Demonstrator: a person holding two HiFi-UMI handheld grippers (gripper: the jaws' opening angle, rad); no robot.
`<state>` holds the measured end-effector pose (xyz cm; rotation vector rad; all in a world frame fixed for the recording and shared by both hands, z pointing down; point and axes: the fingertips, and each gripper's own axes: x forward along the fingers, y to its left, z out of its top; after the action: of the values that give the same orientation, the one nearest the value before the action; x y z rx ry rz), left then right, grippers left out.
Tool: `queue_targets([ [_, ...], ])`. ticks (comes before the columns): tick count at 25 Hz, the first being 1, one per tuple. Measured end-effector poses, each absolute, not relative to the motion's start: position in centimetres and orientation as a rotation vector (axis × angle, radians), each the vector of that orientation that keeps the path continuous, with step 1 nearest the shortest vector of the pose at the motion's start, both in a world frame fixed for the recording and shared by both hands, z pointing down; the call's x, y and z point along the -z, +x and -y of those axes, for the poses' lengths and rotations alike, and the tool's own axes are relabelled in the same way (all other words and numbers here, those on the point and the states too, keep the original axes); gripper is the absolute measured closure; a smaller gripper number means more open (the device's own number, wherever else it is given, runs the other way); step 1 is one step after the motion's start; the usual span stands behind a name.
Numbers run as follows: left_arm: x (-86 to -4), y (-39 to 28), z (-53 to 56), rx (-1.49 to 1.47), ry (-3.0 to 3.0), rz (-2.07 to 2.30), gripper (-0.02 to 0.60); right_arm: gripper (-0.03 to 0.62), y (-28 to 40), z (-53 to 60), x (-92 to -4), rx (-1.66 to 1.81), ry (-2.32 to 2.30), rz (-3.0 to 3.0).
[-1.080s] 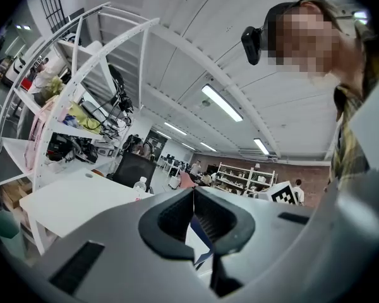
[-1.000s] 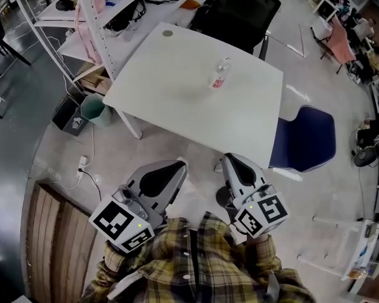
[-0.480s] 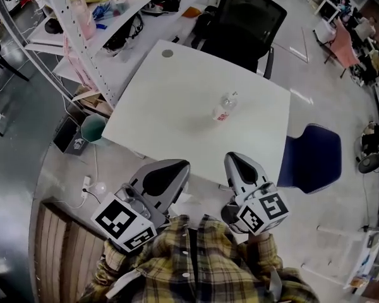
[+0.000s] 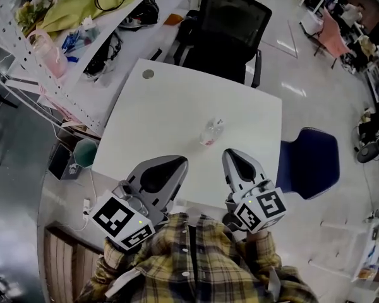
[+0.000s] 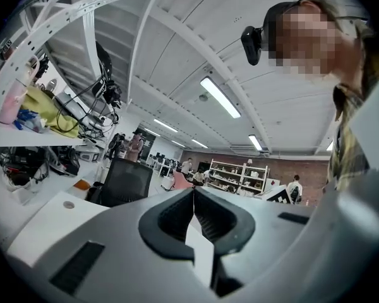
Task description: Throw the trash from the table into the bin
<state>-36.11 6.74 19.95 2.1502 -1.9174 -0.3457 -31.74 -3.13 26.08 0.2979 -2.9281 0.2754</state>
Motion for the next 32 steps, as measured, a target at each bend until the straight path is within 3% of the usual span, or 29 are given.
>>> queue_targets([
  [29,-21.4,-40.9,0.6,0.307,2.315,1.565,0.571,0.593,-34.5,8.3,-27.3,-0.343,0.675,2.842],
  [32,-21.7,-41.5,0.5,0.31,2.297,1.579,0.571,0.515,-34.9,8.1,-27.7,-0.368,0.655,2.853],
])
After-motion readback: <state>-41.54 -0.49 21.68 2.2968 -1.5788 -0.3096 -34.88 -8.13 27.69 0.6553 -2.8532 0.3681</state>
